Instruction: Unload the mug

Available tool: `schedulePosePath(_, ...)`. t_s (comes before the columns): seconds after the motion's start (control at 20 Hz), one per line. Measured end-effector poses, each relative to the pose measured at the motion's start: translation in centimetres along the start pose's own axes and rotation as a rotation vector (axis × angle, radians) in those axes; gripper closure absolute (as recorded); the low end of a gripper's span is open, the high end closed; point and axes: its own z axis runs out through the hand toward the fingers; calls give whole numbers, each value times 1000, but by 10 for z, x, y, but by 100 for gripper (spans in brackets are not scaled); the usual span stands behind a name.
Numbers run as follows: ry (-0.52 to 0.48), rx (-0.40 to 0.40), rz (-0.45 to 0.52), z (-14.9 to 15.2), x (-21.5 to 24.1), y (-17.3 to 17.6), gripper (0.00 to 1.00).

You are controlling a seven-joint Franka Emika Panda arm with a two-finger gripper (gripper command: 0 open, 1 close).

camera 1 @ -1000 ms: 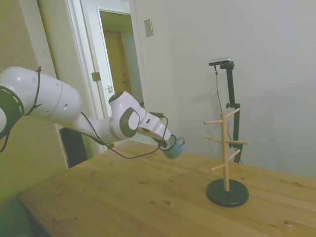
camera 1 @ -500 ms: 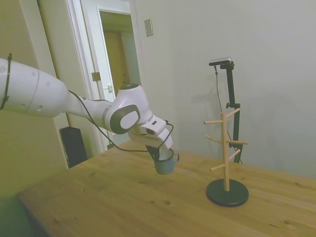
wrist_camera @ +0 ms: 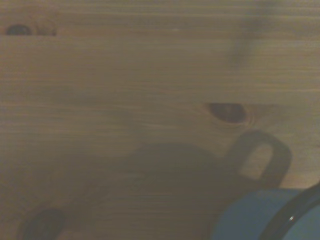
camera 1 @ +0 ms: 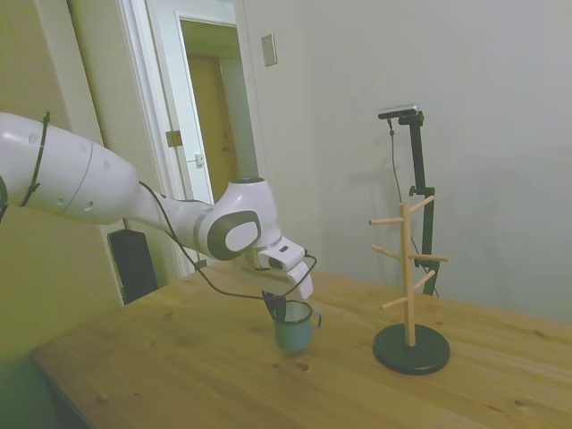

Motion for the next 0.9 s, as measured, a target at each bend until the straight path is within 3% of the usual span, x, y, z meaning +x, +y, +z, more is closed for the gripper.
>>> schedulePosePath(0.35,-1,-10,7,6,4,3,100)
schedulePosePath(0.8,52,-86,5,19,14,0,100)
schedulePosePath(0.85,58,-91,8,19,14,-1,0)
schedulePosePath(0.9,63,-96,9,20,15,-2,0)
